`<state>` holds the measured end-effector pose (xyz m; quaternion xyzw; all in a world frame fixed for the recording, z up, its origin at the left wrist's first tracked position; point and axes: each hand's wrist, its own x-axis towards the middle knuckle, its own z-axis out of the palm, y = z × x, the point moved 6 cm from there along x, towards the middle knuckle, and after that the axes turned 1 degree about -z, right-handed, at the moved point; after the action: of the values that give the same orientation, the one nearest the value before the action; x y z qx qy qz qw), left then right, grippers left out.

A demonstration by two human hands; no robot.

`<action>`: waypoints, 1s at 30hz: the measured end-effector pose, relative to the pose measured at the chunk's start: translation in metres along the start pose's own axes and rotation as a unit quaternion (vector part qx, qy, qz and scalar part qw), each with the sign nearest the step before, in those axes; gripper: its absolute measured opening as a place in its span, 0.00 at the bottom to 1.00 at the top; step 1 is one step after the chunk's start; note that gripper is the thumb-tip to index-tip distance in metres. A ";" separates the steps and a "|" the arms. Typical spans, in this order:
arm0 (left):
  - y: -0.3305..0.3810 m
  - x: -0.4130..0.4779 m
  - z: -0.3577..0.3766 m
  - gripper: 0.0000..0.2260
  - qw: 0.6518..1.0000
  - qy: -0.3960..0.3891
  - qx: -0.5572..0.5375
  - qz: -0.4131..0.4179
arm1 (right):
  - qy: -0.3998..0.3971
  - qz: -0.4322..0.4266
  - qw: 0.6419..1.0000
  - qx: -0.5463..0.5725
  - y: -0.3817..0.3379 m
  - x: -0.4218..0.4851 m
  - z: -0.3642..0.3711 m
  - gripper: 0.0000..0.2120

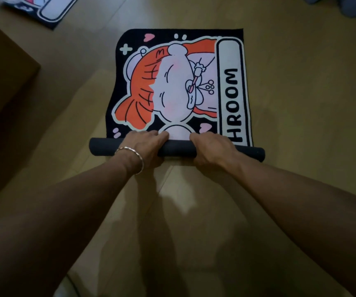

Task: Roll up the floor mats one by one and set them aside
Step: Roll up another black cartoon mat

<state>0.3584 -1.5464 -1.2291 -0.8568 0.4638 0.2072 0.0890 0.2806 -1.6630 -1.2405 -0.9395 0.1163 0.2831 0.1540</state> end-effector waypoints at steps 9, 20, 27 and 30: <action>-0.008 -0.005 0.004 0.13 0.998 -0.044 -0.030 -0.020 | 0.084 -0.006 0.993 -0.079 0.008 -0.009 0.001 0.23; -0.021 -0.007 0.010 0.12 0.997 -0.061 -0.039 -0.027 | 0.015 0.016 1.000 -0.019 0.020 -0.004 0.007 0.21; -0.035 -0.008 0.014 0.16 0.999 -0.002 -0.014 -0.036 | -0.048 0.041 0.998 0.012 0.031 0.002 0.009 0.20; -0.039 -0.009 0.015 0.14 0.998 -0.019 -0.006 -0.052 | -0.109 0.048 0.992 0.038 0.029 0.005 0.010 0.23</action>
<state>0.3823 -1.5130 -1.2400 -0.8761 0.4160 0.2209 0.1032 0.2708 -1.6867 -1.2579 -0.8898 0.1546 0.3859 0.1880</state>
